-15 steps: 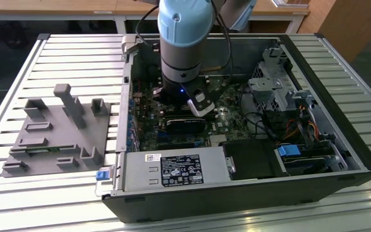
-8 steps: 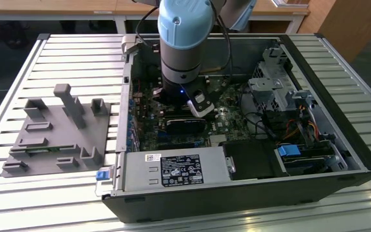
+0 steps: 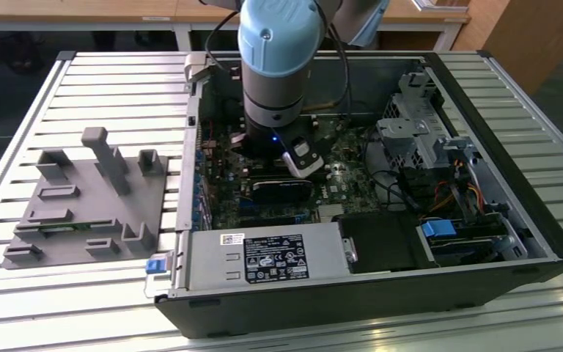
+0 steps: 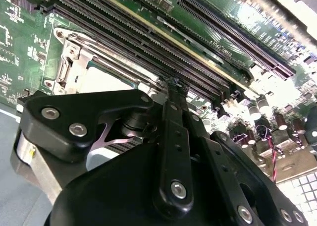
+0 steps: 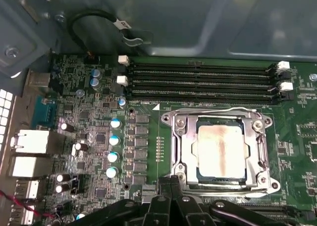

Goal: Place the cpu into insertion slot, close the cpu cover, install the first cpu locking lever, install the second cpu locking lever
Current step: 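Install the second cpu locking lever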

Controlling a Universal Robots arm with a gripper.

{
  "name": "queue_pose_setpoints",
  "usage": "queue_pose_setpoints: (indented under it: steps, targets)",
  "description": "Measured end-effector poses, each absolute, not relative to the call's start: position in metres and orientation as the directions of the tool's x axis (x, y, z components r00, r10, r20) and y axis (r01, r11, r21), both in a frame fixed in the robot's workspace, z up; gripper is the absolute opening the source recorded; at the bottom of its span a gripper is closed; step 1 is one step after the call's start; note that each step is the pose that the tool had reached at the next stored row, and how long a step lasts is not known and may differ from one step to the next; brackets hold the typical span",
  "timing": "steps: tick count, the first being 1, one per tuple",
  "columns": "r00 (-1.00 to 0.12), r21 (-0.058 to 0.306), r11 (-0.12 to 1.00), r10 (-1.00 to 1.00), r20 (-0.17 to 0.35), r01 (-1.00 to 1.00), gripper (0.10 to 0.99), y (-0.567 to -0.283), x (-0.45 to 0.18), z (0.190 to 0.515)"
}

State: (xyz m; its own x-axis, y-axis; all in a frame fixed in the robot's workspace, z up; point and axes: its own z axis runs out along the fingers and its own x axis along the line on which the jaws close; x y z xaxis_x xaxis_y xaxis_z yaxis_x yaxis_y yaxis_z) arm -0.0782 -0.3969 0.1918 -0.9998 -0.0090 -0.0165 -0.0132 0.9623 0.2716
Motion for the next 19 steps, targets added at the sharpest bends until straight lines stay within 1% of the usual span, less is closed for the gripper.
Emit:
queue_pose_setpoints:
  steps: [6,11,19]
  targets:
    - [-1.000,0.282,0.959,-0.009,-0.016,-0.013,0.106,-0.395,-0.080,0.190]
    - [-1.000,0.283,0.959,-0.009,-0.016,-0.013,0.106,-0.395,-0.080,0.190]
    - [-1.000,0.283,0.959,-0.009,-0.016,-0.013,0.106,-0.395,-0.080,0.202]
